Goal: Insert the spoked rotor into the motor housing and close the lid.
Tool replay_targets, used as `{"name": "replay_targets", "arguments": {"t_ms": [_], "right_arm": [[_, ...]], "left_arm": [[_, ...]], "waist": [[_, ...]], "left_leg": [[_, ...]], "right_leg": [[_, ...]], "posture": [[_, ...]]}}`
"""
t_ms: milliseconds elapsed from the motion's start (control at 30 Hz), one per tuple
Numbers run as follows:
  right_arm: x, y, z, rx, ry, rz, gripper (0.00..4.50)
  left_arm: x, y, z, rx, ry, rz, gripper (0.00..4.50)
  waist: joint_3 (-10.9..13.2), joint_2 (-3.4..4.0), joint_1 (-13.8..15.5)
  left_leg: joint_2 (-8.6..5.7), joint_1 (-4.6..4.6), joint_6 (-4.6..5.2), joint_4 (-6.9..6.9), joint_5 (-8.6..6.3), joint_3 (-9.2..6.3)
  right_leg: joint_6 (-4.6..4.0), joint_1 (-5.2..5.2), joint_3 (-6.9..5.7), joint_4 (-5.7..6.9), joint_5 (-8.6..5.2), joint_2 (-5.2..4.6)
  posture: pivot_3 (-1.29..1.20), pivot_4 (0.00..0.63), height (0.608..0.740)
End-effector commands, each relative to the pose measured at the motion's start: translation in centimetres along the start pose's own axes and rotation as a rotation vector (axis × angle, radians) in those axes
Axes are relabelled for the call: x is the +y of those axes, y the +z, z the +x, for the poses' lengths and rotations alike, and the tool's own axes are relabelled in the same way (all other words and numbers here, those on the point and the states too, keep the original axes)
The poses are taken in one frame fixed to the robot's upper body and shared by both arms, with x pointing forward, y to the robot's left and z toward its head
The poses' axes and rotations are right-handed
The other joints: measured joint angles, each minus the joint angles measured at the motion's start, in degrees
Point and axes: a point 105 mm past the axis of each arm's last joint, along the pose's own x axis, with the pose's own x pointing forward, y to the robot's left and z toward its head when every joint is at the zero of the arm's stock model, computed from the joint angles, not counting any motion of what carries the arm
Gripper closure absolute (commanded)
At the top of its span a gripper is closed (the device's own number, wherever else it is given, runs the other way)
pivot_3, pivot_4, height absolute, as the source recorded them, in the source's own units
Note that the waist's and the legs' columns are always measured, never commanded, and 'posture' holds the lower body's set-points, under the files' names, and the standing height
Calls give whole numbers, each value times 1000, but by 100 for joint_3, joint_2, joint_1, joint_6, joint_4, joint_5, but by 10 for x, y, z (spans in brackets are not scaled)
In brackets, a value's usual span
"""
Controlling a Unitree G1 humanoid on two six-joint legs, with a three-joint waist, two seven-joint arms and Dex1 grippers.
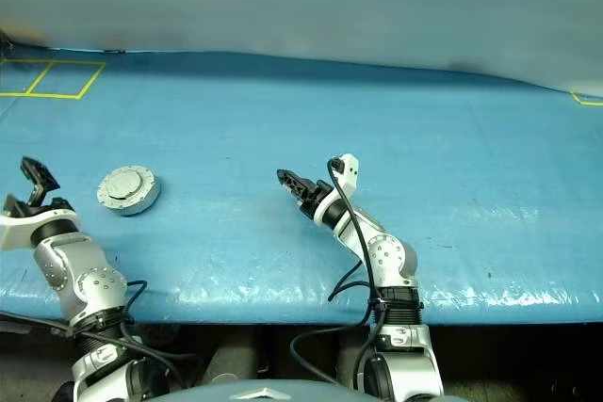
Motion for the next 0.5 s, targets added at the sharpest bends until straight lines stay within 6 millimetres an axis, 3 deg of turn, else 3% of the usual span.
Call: {"name": "replay_targets", "arguments": {"t_ms": [33, 100, 233, 367, 500], "right_arm": [[-3, 26, -4, -140, -47, -251, 1328], [-5, 33, -11, -149, -25, -347, 1328], [-9, 41, -23, -135, 37, -423, 1328], [-21, 48, -39, -71, 22, -590, 1328], [-37, 39, -54, 84, 17, -767, 1162]], "left_arm": [[-86, -28, -28, 196, -501, -17, 44], [-123, -57, -68, 389, -802, 70, 44], [-143, -82, -115, 559, -1077, 190, 44], [-138, -108, -158, 724, -1296, 359, 44], [-132, -116, -166, 741, -1315, 406, 13]], "waist": [[0, 2, -13], [0, 6, -15], [3, 12, -83], [5, 28, -91], [8, 34, -68]], "left_leg": [[0, 1, 0, 0, 0, 1], [-1, 1, 0, -1, 0, 3], [5, 7, 0, -3, 0, 11], [13, 16, -5, -14, 3, 9], [15, 16, -5, -18, 3, 14]], "right_leg": [[0, 0, 1, 0, 0, 0], [0, -2, 3, 1, 0, -1], [-4, -7, 10, 4, -3, 6], [-36, -10, 11, 11, -23, 17], [-39, -14, 14, 10, -25, 16]], "posture": [[0, 150, 740], [0, 150, 740], [0, 150, 740], [0, 150, 740], [0, 150, 740]]}}
